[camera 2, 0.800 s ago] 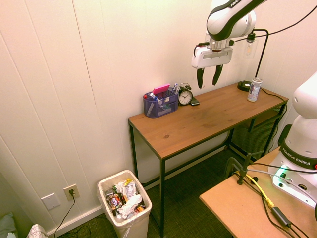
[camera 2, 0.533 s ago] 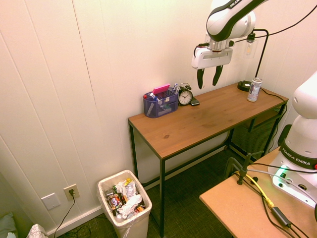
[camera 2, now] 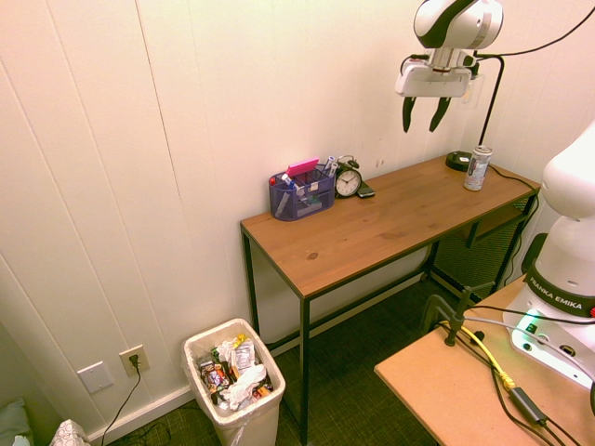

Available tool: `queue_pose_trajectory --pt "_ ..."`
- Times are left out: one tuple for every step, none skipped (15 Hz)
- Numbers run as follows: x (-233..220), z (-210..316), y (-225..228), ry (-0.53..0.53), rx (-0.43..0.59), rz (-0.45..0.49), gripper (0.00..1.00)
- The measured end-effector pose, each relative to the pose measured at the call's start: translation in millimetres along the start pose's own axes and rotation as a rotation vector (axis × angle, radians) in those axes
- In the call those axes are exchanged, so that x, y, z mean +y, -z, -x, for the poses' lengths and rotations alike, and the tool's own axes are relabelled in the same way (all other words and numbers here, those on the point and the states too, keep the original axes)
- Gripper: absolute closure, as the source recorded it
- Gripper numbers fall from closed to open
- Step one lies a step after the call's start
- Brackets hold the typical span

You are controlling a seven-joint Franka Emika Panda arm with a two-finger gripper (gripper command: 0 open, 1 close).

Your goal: Throw the can in the trash bin

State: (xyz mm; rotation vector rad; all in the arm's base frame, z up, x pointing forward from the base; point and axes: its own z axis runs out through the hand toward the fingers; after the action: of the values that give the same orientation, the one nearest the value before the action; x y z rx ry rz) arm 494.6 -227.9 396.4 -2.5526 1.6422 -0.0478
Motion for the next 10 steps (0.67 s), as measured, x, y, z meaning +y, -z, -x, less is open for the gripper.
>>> queue_pose_trajectory --pt "11.0 -30.9 -4.6 -0.034 -0.024 0.007 0.0" --pt "21.9 -58.8 -11.3 -0.064 -0.039 0.013 0.0" --pt "34.5 -83.9 -18.8 -0.093 -0.05 0.017 0.0" --pt "48.0 -106.9 -28.4 -0.117 -0.062 0.025 0.0" --pt "61.0 -125.8 -36.9 -0.137 -0.072 0.035 0.0" --pt "72.1 -142.5 -43.8 -0.154 -0.082 0.04 0.0" --pt "81.5 -157.8 -49.0 -0.172 -0.086 0.042 0.0" --pt "88.6 -170.9 -53.0 -0.191 -0.084 0.042 0.0" --pt "92.7 -181.9 -56.2 -0.206 -0.081 0.036 0.0" --pt "95.4 -191.1 -58.4 -0.215 -0.078 0.036 0.0"
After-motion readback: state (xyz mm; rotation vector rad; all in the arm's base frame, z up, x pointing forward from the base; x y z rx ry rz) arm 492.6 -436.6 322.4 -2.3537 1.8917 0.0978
